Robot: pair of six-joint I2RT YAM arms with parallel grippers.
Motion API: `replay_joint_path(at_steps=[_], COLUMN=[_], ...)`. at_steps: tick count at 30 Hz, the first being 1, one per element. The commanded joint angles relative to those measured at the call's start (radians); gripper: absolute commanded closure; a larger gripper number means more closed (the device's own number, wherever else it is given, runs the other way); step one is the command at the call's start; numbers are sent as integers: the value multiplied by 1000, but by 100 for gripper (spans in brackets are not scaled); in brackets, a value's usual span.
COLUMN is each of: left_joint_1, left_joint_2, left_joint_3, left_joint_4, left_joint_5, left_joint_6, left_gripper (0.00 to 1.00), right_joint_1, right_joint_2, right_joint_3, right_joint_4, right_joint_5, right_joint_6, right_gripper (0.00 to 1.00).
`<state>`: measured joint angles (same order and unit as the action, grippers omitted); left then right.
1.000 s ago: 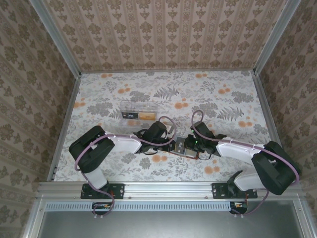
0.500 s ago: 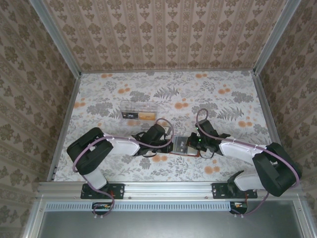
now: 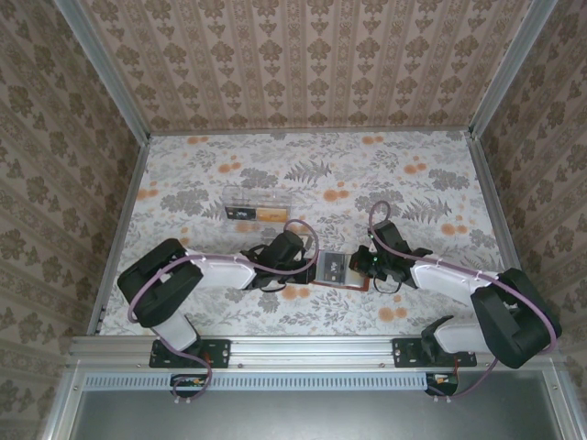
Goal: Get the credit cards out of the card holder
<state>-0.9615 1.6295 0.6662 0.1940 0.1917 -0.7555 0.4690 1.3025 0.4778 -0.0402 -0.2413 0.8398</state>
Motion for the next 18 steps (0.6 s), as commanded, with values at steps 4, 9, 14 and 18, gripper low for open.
replay_joint_path(at_steps=[4,9,14,18], left_joint_1=[-3,-2,4,11], left_joint_2=[-38,-16,18,38], left_joint_3=[99,139,162,163], left_joint_4=[-108,-118,-115,-97], left_joint_5=[-34,-19,-6,10], left_joint_6=[73,99,105,102], left_gripper=[89,89,89,89], right_joint_1=[11,46,68,83], right_joint_2=[20,-47,-117,-118], right_joint_3=[1,5,-2,-18], right_joint_4=[22,-18,-49,-19], right_joint_5=[-56,-17,18,17], right_joint_6=[-6,-1,10,35], right_gripper=[92,78,71,69])
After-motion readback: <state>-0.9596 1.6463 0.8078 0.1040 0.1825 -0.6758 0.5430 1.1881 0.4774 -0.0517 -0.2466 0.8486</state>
